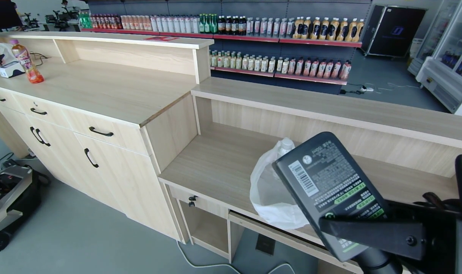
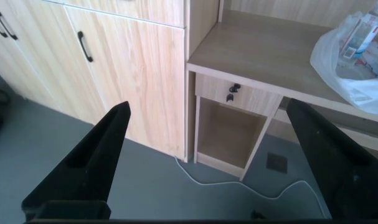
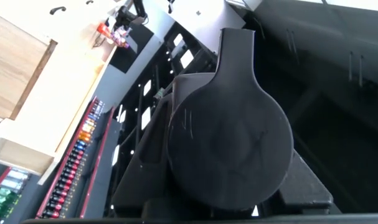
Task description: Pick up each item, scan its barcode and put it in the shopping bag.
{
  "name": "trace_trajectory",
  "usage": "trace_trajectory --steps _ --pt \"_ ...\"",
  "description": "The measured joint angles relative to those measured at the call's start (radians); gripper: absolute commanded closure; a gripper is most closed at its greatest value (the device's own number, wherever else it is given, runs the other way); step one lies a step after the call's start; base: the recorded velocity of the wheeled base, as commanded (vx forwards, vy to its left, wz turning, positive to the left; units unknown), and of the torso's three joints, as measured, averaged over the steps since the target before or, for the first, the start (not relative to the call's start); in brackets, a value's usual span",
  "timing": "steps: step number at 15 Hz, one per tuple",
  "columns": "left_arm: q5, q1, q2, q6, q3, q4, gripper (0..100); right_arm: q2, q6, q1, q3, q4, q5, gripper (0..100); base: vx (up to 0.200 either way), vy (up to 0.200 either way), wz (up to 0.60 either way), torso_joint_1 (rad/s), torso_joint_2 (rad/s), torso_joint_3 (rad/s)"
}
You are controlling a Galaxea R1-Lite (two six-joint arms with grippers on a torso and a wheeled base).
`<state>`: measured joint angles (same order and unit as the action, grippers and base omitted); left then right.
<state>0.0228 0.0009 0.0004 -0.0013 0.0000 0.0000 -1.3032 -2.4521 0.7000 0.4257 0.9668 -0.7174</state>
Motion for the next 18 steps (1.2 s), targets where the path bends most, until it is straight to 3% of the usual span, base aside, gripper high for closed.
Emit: trace_trajectory --steps 16,18 --pt "0.000 0.000 0.000 0.000 0.000 0.000 0 0.007 -0.004 -0.002 -0.008 0.001 0.000 100 0.000 0.000 0.00 0.000 0.00 0.000" --pt "0.000 0.000 0.000 0.000 0.000 0.000 0 0.019 0.074 -0.034 0.008 0.002 0.010 100 0.000 0.000 0.00 0.000 0.00 0.000"
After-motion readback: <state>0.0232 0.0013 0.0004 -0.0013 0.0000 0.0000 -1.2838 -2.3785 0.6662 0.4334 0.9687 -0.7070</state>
